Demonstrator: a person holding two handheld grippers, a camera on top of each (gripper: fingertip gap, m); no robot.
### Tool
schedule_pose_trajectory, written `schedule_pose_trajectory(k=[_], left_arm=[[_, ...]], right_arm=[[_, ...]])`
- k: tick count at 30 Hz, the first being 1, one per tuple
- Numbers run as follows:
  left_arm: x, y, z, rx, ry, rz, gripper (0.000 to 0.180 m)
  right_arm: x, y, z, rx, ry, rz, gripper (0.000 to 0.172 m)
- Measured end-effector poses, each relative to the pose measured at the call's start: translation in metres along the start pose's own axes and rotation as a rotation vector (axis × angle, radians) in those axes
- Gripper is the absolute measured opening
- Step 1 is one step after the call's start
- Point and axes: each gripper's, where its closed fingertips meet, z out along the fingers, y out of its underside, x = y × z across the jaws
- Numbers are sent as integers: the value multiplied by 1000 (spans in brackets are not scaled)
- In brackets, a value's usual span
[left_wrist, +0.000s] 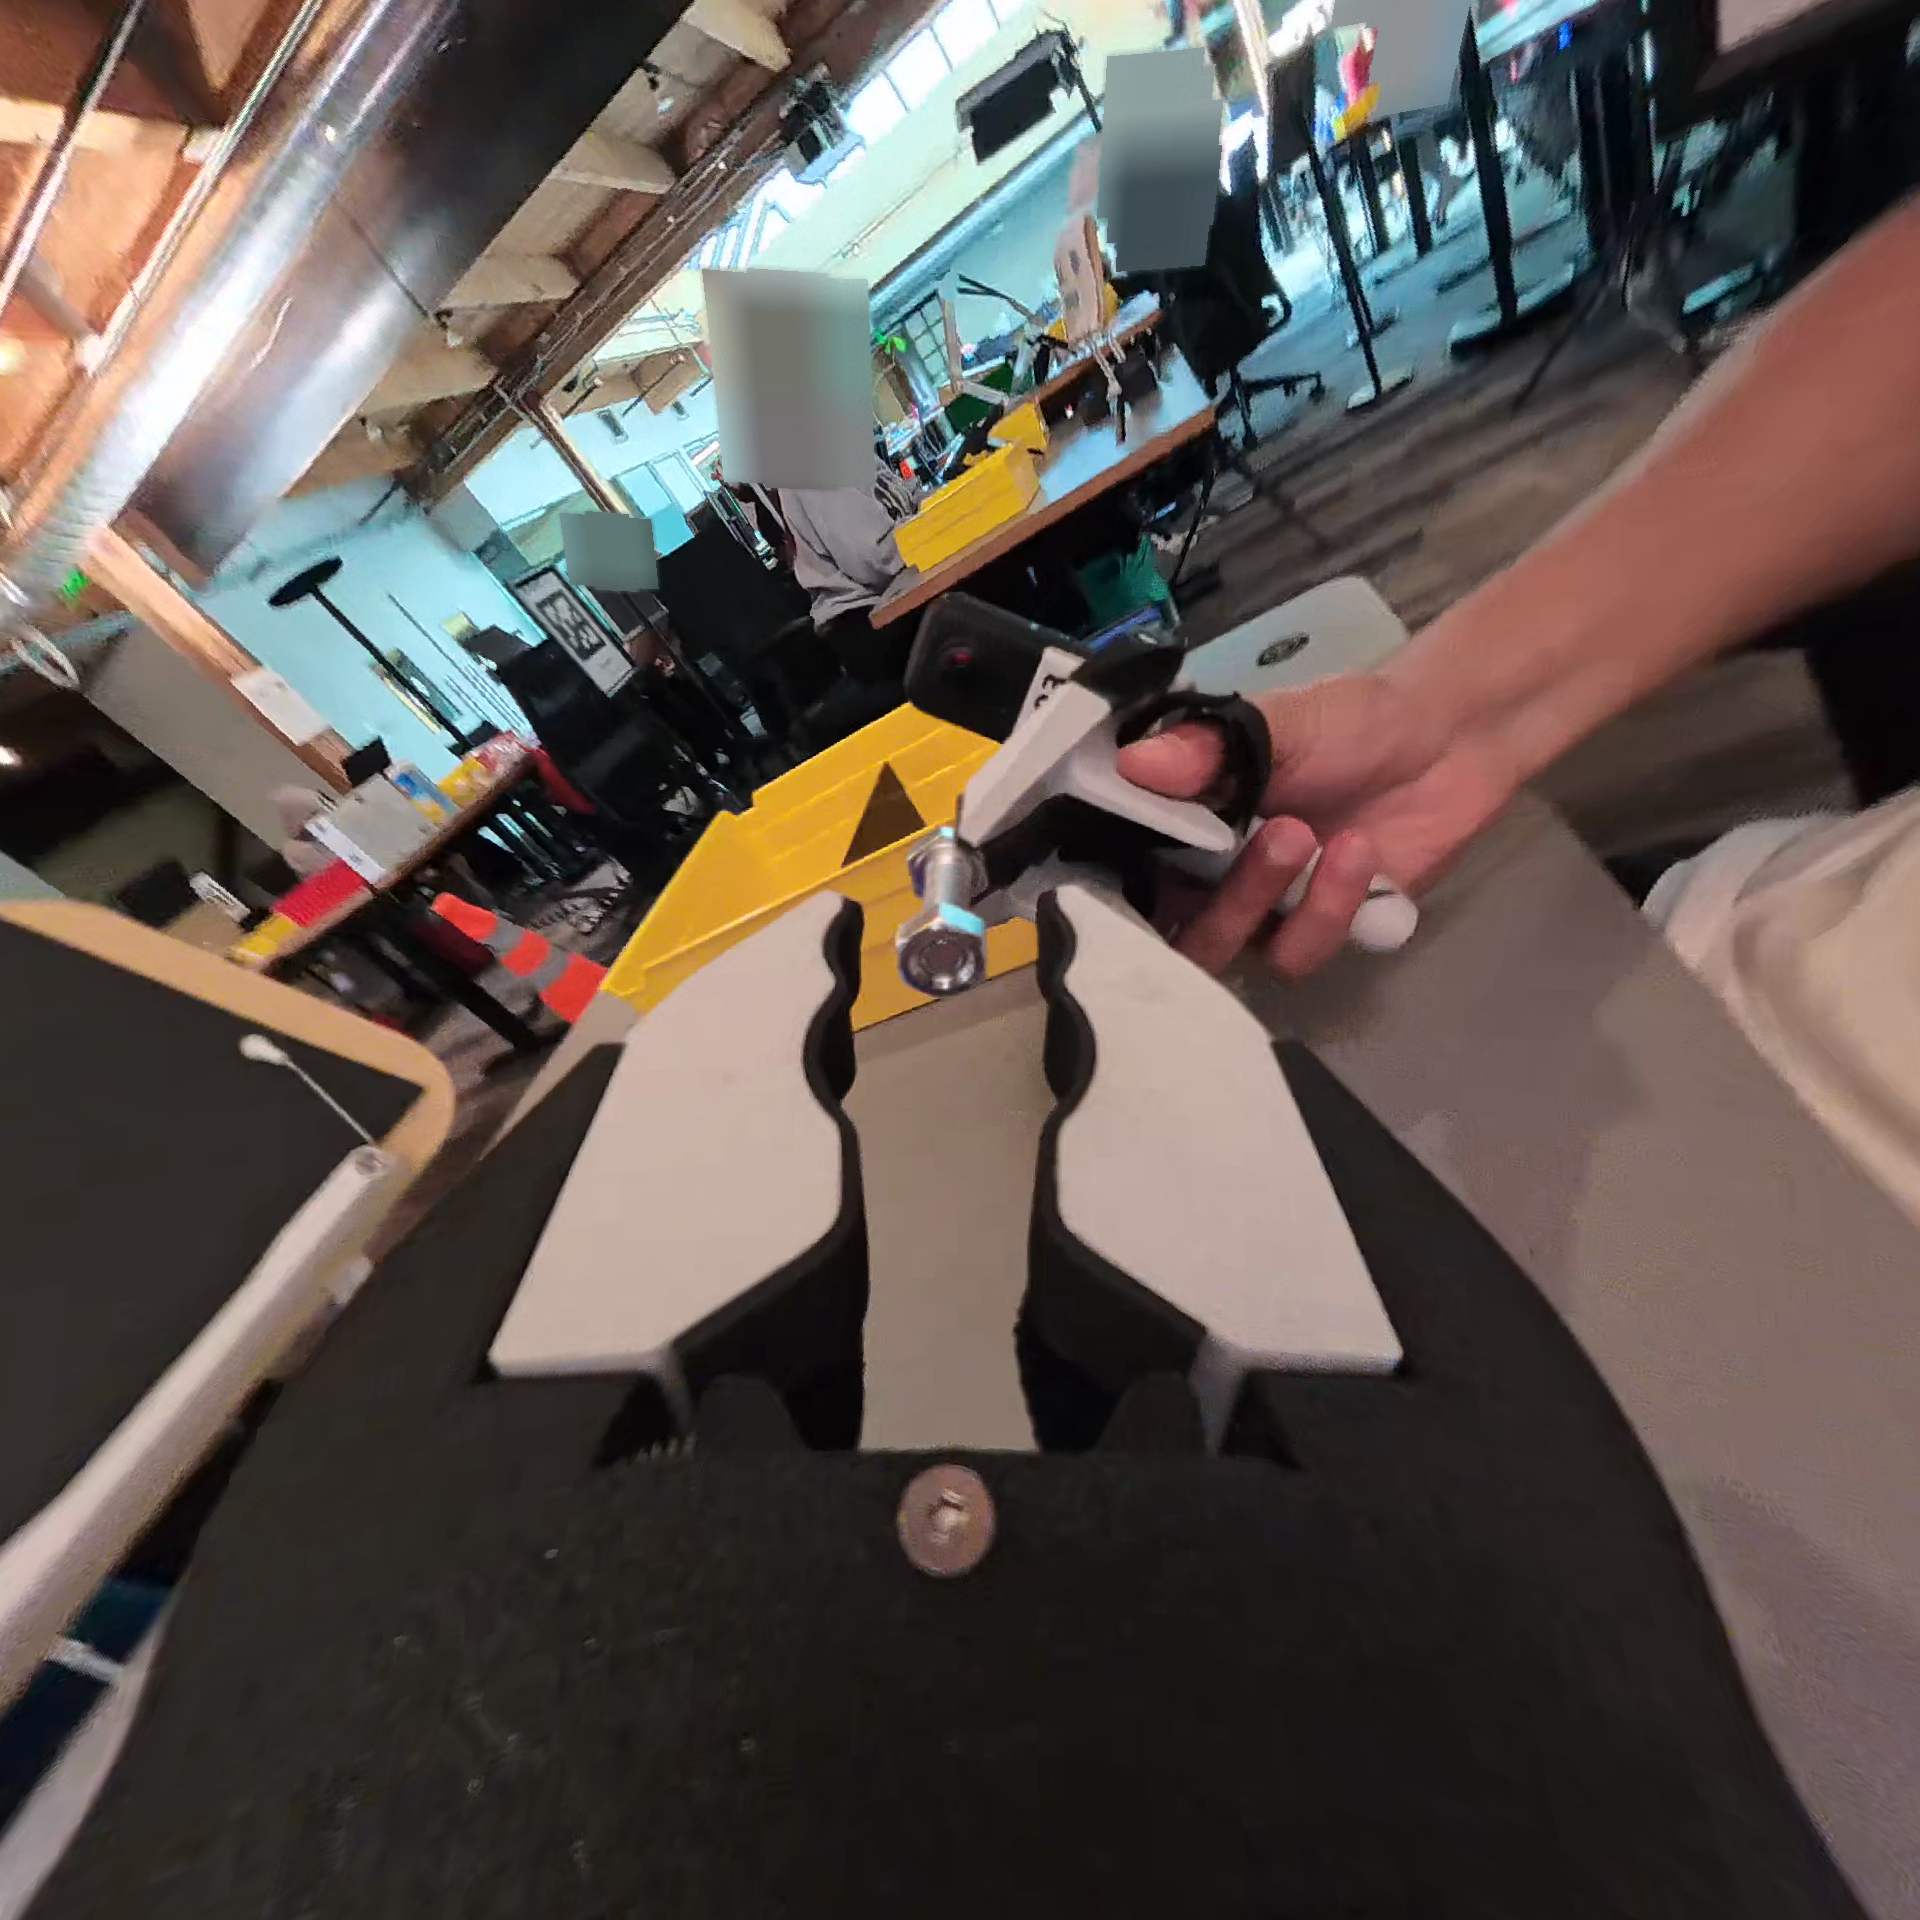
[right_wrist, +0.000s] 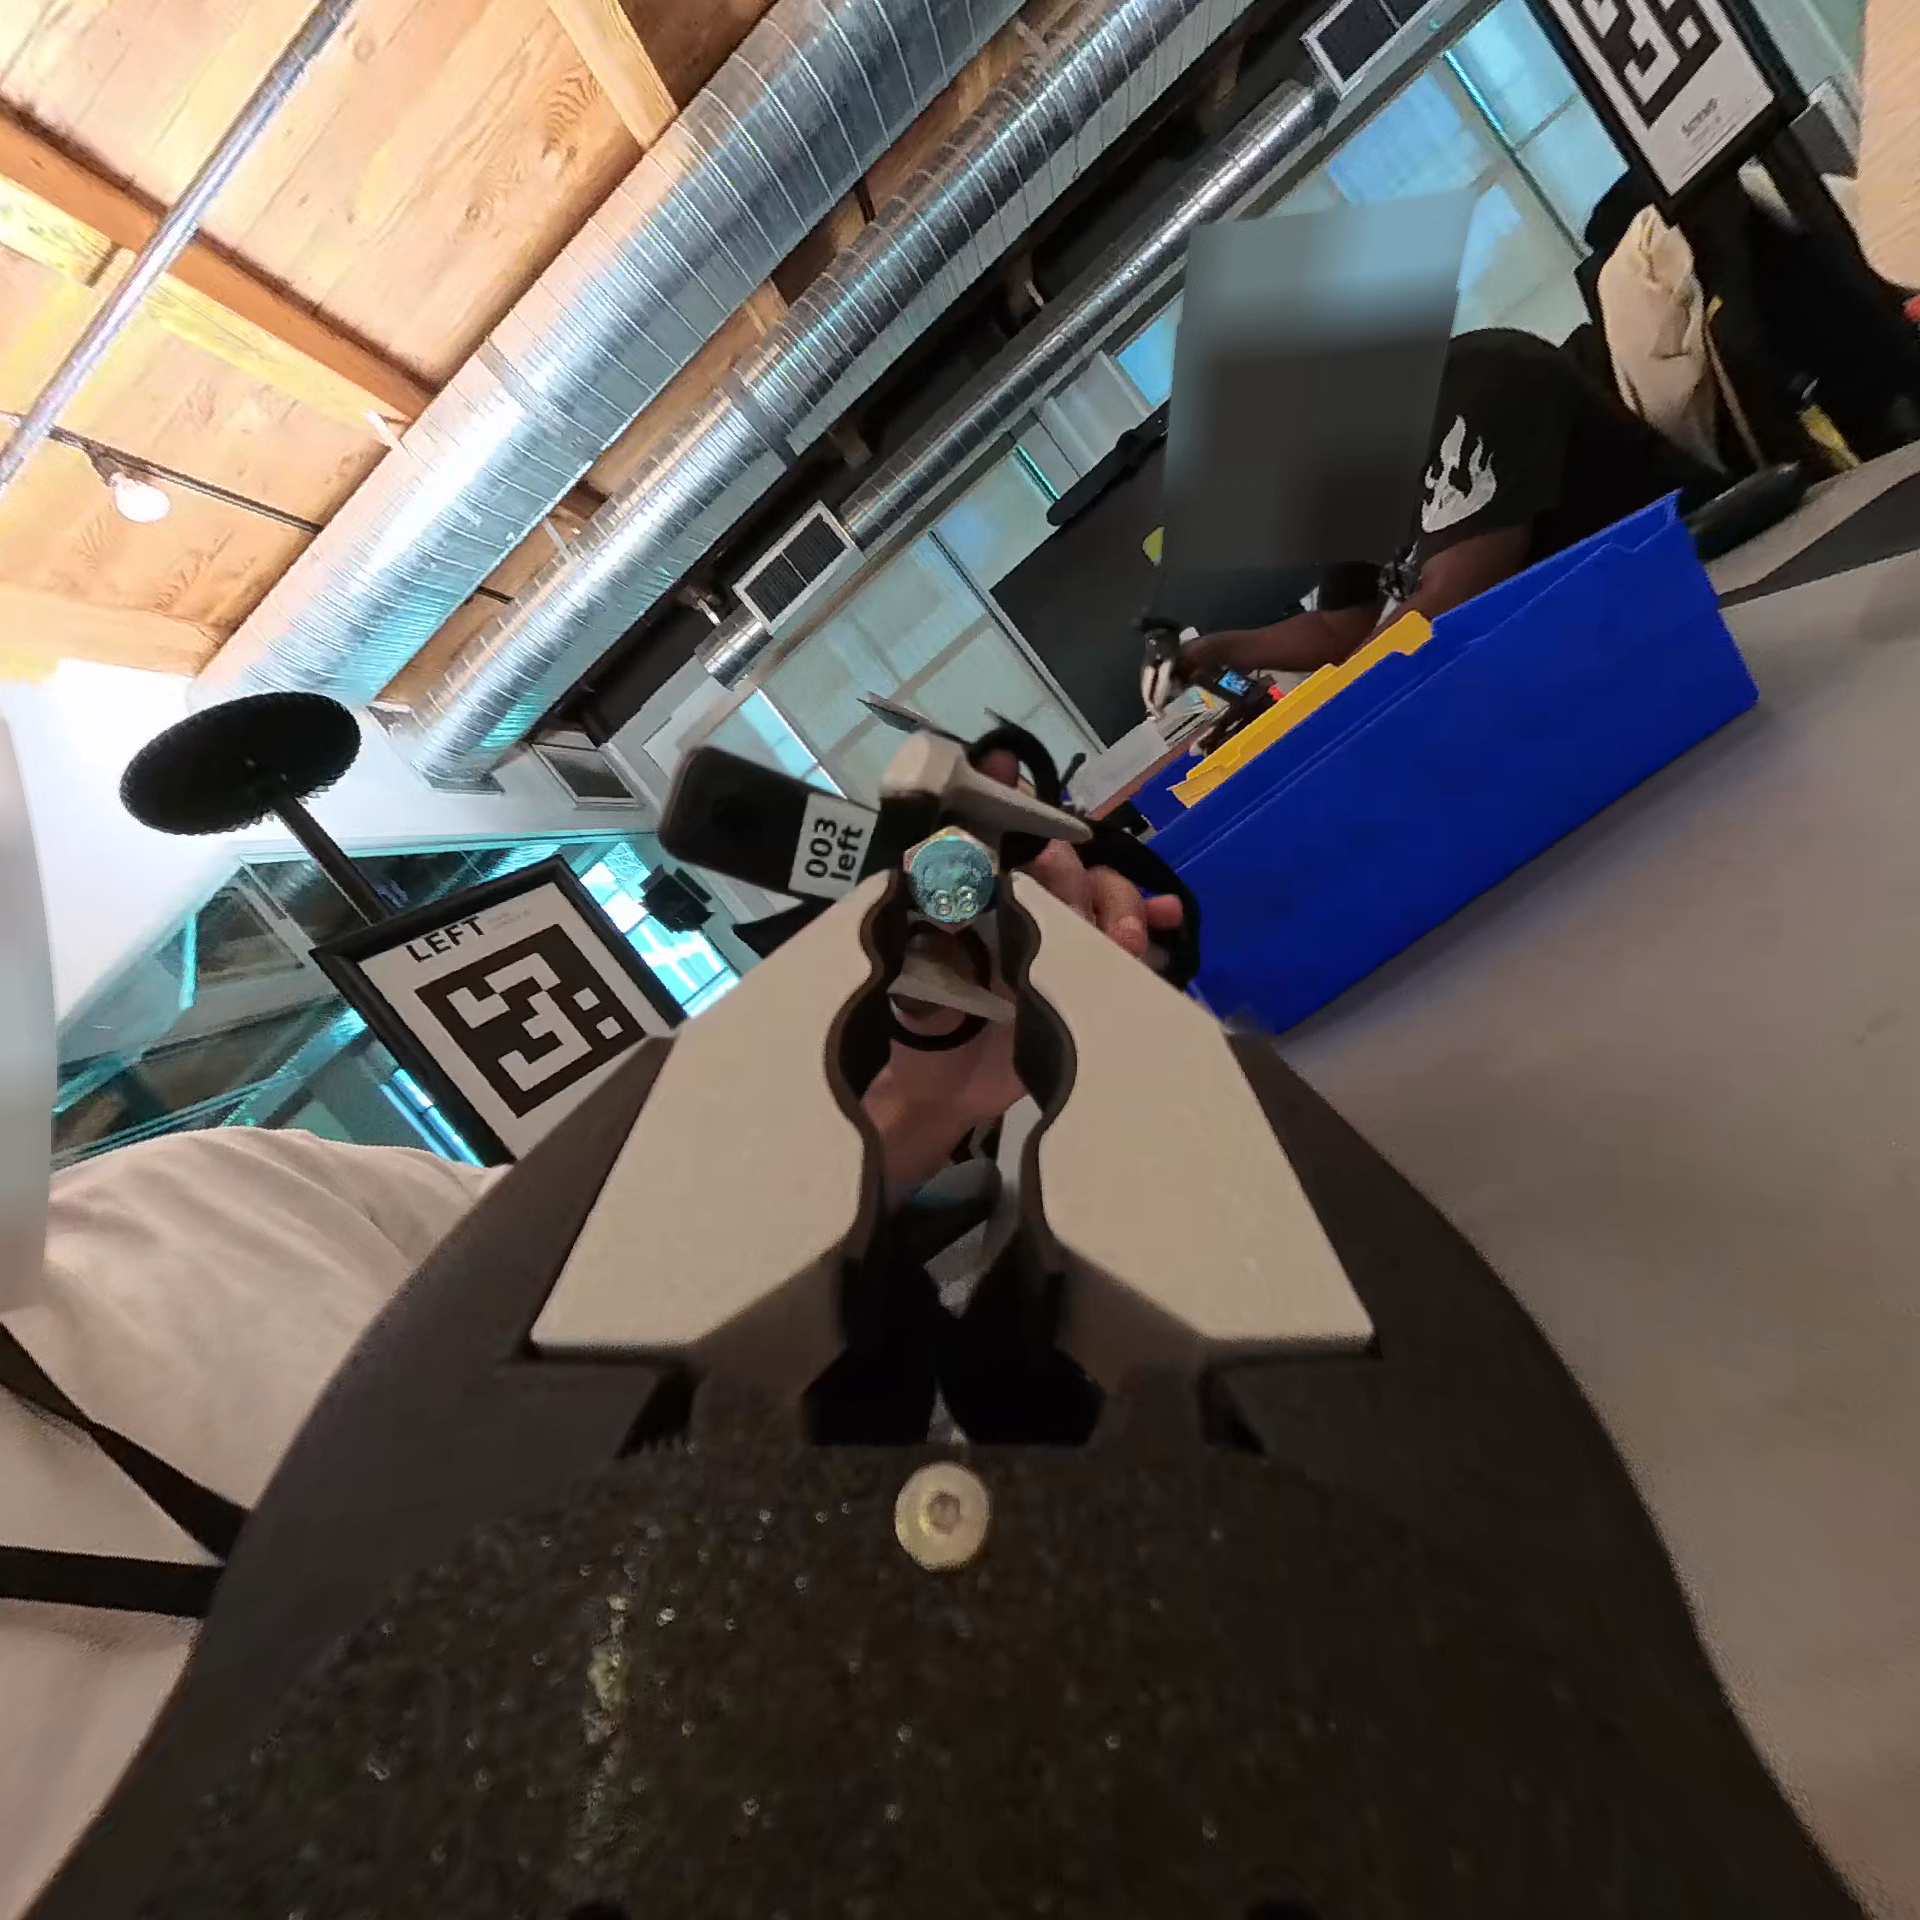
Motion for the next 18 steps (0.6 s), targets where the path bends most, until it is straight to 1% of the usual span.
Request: schedule_pose_trajectory(k=[2,11,13,15,18], left_arm=[[6,-2,1,-4,18,58,31],[0,11,2,-62,-18,52,29],[3,11,2,-68,-10,45,17],[2,9,3,-73,-22,-21,17],[2,8,5,-82,-25,-196,17]], right_arm=[[-2,-1,0,6,-16,21,16],[-5,9,5,-31,-30,37,16],[-5,8,5,-26,-32,37,16],[-6,6,4,-21,-32,27,16],[-7,5,3,-22,-28,-17,16]])
